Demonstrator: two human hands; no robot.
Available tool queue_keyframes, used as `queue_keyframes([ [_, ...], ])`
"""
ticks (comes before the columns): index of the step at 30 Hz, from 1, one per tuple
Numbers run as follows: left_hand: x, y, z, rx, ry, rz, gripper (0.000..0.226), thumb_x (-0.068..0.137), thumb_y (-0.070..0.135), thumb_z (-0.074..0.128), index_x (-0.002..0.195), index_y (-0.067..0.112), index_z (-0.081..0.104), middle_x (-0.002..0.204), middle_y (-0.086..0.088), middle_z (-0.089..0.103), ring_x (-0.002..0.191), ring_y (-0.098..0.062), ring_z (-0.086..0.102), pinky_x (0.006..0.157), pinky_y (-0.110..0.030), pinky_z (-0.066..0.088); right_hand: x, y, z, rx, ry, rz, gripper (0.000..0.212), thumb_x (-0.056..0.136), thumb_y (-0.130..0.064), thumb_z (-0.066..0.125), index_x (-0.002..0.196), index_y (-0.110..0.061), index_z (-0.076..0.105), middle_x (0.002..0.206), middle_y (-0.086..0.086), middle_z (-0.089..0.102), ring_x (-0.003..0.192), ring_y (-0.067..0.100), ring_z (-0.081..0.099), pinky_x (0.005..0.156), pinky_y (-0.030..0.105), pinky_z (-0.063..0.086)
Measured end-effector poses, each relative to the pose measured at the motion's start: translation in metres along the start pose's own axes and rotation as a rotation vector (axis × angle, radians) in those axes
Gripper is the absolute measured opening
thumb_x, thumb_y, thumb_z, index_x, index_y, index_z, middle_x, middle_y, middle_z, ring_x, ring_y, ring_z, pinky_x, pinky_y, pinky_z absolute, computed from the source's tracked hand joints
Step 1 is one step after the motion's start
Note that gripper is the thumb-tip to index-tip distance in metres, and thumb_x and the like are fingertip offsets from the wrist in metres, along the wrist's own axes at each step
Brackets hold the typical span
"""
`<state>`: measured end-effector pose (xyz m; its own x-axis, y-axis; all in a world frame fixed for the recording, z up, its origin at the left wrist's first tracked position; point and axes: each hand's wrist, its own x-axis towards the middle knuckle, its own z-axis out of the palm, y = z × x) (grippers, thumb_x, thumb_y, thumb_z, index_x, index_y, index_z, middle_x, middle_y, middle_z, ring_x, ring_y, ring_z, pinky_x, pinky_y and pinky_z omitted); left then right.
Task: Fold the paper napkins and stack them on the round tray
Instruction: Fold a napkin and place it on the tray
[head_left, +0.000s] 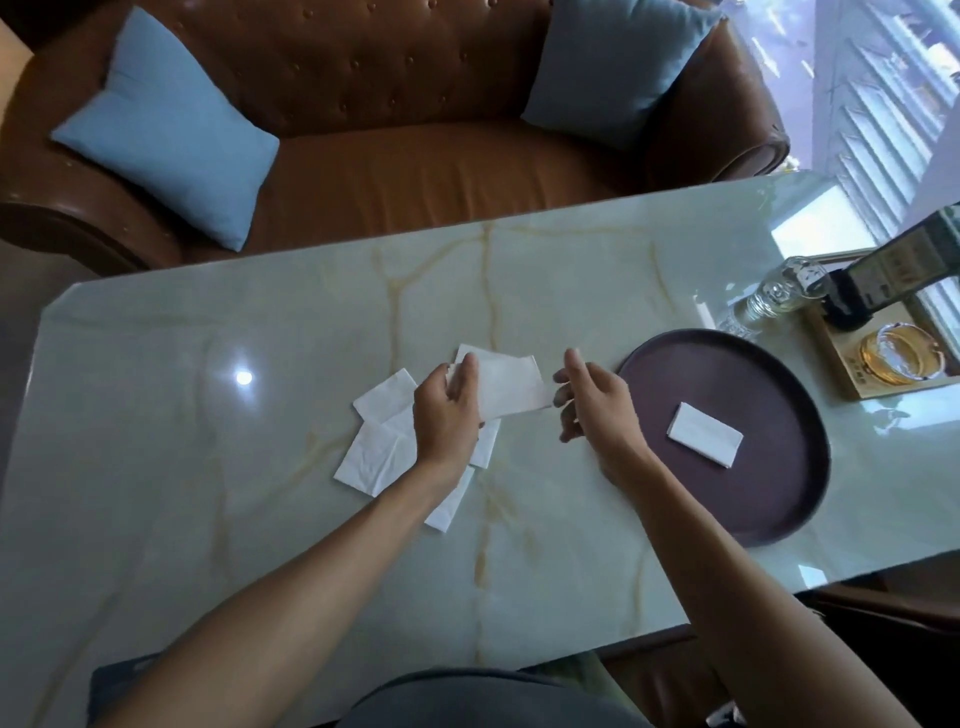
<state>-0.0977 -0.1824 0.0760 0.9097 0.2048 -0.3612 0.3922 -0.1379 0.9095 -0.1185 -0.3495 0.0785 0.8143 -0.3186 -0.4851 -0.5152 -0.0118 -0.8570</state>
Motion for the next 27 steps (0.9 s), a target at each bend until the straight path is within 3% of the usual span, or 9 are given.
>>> queue_keyframes([
  [3,-0.001,0.004,0.019,0.036,-0.100,0.035,0.050,0.098,0.046,0.057,0.075,0.003,0.048,0.059,0.003,0.046,0.052,-0.016,0.045,0.043,-0.027,0.039,-0.002,0.011,-0.018,0.060,-0.192,0.065,0.053,0.099,-0.053,0.059,0.111,-0.002,0.068,0.091,0.009,0.067,0.067,0.020,0.064,0.063,0.039,0.059],
  [5,0.000,0.005,0.035,0.064,-0.182,0.044,0.052,0.099,0.045,0.057,0.084,-0.005,0.053,0.064,-0.004,0.050,0.050,-0.019,0.047,0.040,-0.026,0.038,-0.003,0.017,-0.031,0.111,-0.214,0.043,0.041,0.099,-0.038,0.066,0.108,0.002,0.068,0.086,0.010,0.065,0.066,0.020,0.062,0.063,0.037,0.057],
  [8,0.001,0.006,0.064,0.110,-0.293,0.014,0.054,0.098,0.048,0.057,0.087,-0.005,0.057,0.066,-0.005,0.055,0.045,-0.018,0.053,0.041,-0.026,0.039,0.001,0.027,-0.053,0.164,-0.121,-0.006,0.018,0.098,-0.019,0.068,0.098,-0.002,0.072,0.077,0.006,0.063,0.060,0.018,0.058,0.058,0.032,0.053],
  [13,0.002,0.002,0.116,0.097,-0.440,-0.056,0.031,0.095,0.027,0.066,0.090,-0.003,0.065,0.074,-0.006,0.053,0.065,-0.016,0.053,0.047,-0.027,0.051,0.006,0.038,-0.104,0.178,0.045,-0.010,0.027,0.101,-0.018,0.064,0.104,0.008,0.068,0.081,0.009,0.064,0.061,0.011,0.058,0.056,0.023,0.049],
  [16,0.000,-0.002,0.148,0.101,-0.479,-0.063,0.017,0.095,0.020,0.066,0.096,0.003,0.070,0.079,-0.003,0.067,0.067,-0.010,0.061,0.054,-0.024,0.054,0.012,0.046,-0.139,0.148,0.111,0.016,0.022,0.103,-0.020,0.062,0.098,-0.001,0.071,0.081,0.005,0.065,0.064,0.010,0.059,0.060,0.023,0.051],
  [21,-0.004,-0.015,0.205,0.148,-0.531,-0.047,0.011,0.093,0.020,0.071,0.087,0.011,0.072,0.084,-0.004,0.072,0.078,-0.014,0.066,0.078,-0.037,0.057,0.023,0.067,-0.189,0.114,0.179,0.056,0.023,0.101,-0.023,0.063,0.090,-0.006,0.073,0.079,0.006,0.068,0.070,0.016,0.065,0.067,0.029,0.053],
  [24,-0.005,-0.024,0.236,0.206,-0.540,-0.025,0.013,0.092,0.023,0.072,0.083,0.013,0.072,0.079,0.001,0.070,0.074,-0.011,0.061,0.075,-0.032,0.052,0.031,0.081,-0.211,0.100,0.257,0.074,0.020,0.100,-0.017,0.063,0.087,-0.006,0.073,0.077,0.003,0.070,0.064,0.010,0.067,0.059,0.021,0.053],
  [27,-0.005,-0.035,0.262,0.283,-0.551,-0.013,0.014,0.092,0.022,0.071,0.084,0.011,0.072,0.078,0.003,0.068,0.073,-0.009,0.059,0.071,-0.025,0.049,0.044,0.101,-0.229,0.052,0.315,0.123,0.014,0.097,-0.015,0.065,0.086,-0.011,0.071,0.077,0.002,0.071,0.064,0.014,0.067,0.061,0.029,0.056],
])
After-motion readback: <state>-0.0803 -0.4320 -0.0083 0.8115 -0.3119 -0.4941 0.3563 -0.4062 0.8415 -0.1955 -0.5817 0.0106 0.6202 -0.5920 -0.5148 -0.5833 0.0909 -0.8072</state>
